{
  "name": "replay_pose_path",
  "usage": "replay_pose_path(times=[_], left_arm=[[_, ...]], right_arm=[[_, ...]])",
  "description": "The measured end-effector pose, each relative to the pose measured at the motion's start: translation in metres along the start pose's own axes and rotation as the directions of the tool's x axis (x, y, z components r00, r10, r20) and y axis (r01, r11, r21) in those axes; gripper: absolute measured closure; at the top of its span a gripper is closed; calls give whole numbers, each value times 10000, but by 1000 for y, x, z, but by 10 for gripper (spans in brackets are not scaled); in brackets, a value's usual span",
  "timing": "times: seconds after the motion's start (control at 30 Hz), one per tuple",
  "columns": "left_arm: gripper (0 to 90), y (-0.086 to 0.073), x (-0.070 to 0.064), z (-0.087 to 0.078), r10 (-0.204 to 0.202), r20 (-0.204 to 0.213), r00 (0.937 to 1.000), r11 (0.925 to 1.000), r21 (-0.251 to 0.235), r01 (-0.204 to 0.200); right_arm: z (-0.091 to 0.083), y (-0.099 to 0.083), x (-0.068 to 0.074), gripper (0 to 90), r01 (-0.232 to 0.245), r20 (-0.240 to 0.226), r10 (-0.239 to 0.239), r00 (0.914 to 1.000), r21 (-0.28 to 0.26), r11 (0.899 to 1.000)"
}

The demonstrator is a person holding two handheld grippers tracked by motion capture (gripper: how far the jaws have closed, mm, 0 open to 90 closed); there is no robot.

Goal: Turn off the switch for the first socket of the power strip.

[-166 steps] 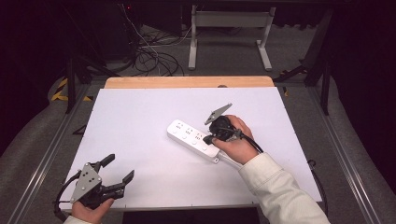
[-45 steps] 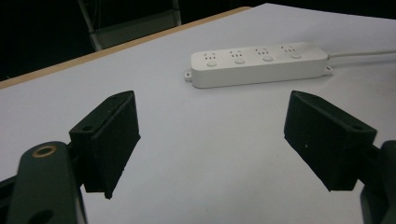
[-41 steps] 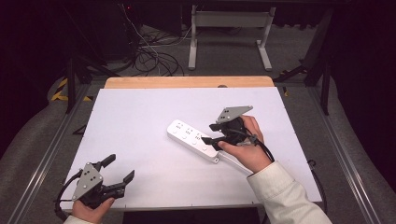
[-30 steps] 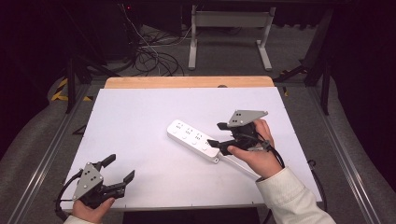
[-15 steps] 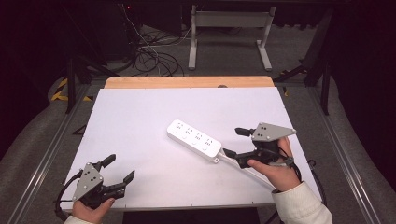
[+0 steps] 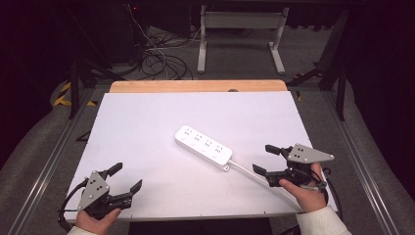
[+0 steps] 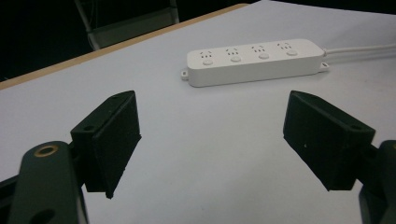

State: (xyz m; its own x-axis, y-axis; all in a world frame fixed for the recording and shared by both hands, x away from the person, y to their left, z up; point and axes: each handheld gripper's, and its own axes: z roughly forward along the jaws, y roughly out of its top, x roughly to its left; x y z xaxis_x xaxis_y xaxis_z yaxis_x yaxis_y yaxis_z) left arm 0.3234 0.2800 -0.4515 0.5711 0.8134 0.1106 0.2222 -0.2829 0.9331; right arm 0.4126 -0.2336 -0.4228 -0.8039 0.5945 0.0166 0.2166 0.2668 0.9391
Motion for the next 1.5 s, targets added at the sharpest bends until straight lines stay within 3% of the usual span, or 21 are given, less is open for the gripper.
replay_pose_path(times=[0.4, 0.63, 1.5], left_arm=[[191, 0, 0, 0, 52, 41, 10000, 10000, 9, -52], [191, 0, 0, -1, 46, 61, 10000, 10000, 11, -46], [190, 0, 0, 0, 91, -51, 9999, 9999, -63, -91]], right_arm=[[-2, -45, -14, 173, -848, 453, 828, 9955, 439, 9954], [-4, -60, -14, 165, -759, 574, 722, 9957, 650, 9950], [-11, -66, -9, 193, -682, 878, 630, 9941, 584, 9960]])
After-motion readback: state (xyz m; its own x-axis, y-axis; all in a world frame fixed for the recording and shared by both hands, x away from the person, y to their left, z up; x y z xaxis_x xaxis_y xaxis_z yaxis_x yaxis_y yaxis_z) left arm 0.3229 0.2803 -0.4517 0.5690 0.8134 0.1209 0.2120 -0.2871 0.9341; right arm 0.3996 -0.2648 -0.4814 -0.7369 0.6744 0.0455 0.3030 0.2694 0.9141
